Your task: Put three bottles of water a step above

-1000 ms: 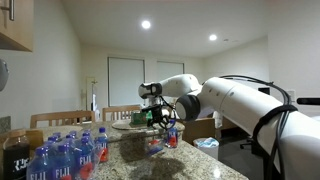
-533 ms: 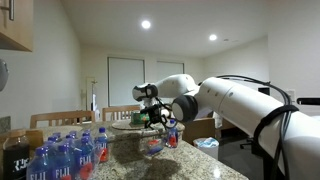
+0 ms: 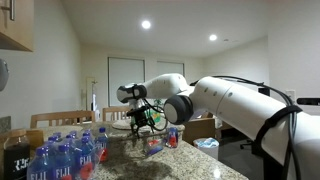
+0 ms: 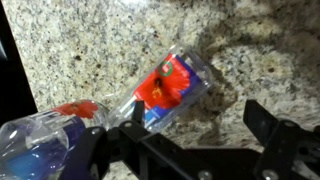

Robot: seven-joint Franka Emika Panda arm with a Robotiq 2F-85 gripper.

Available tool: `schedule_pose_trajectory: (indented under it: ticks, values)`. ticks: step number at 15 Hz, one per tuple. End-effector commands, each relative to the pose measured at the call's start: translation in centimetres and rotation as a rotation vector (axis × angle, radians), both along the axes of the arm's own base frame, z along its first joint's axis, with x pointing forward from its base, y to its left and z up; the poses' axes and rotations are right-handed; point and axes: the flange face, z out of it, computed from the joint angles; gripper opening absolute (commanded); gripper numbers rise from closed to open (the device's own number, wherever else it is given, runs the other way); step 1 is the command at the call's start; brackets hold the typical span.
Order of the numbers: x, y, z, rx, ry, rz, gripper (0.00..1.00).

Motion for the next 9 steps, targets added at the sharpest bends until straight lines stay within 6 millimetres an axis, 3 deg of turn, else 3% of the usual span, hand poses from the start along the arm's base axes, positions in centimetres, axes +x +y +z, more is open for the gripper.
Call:
schedule_pose_trajectory:
  ticks: [1, 6, 9]
  values:
    - [-0.1, 1.9, -2.9, 0.072, 0.035, -0.002, 1.0]
    - [-0.9, 1.9, -7.4, 0.188, 0.07, -0.085, 1.0]
    - [-1.2, 1.8, -8.7, 0.249, 0.026, -0.146, 1.0]
